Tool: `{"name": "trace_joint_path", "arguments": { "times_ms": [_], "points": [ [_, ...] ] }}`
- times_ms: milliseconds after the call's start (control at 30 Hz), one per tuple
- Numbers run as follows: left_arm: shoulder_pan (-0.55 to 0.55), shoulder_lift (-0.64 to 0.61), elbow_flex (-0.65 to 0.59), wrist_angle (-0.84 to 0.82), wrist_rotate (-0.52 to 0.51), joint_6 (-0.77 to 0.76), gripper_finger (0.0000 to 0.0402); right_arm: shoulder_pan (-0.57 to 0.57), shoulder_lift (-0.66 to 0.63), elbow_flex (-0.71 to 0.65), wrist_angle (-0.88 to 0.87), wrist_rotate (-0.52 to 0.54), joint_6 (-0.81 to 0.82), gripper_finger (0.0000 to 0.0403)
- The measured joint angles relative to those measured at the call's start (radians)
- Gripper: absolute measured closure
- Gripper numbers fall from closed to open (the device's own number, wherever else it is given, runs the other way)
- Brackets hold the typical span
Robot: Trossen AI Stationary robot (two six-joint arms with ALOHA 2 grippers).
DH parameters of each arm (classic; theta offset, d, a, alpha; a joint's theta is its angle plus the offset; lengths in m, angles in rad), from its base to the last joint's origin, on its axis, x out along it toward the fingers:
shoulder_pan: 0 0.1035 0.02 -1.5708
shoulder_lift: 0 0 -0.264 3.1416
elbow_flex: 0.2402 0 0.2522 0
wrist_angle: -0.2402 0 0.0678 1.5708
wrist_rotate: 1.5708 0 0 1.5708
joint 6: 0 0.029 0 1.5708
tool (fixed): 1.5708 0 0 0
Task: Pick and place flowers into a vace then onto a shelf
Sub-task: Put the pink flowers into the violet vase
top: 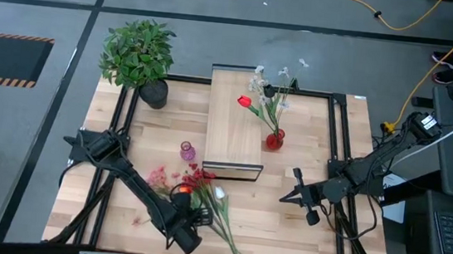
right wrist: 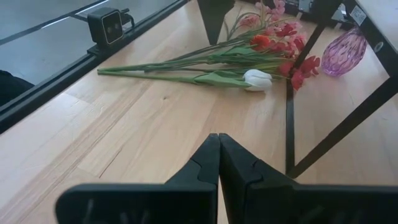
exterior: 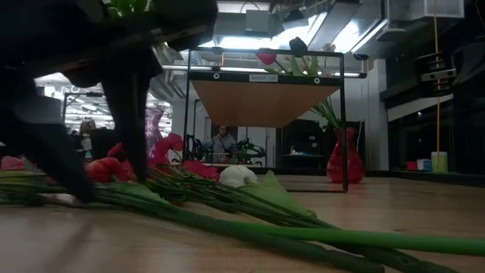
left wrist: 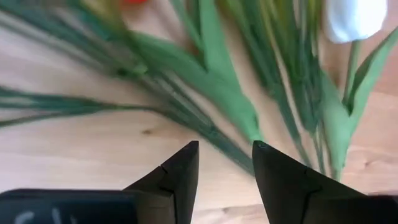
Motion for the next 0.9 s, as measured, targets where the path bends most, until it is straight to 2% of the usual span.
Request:
{"name": "trace_joint_path", "arguments": {
  "times_ms": [767, 900],
  "points": [
    [0.008, 0.03, 0.004, -0.053, 0.077, 0.001, 0.0259, 0.0, 0.0, 0.0, -0.001, -0.007, 0.002, 0.0395],
    [-0.001, 0.031, 0.004, -0.052, 0.103, 0.004, 0.0271, 0.0, 0.0, 0.0, -0.001, -0.008, 0.002, 0.0395]
  ]
}}
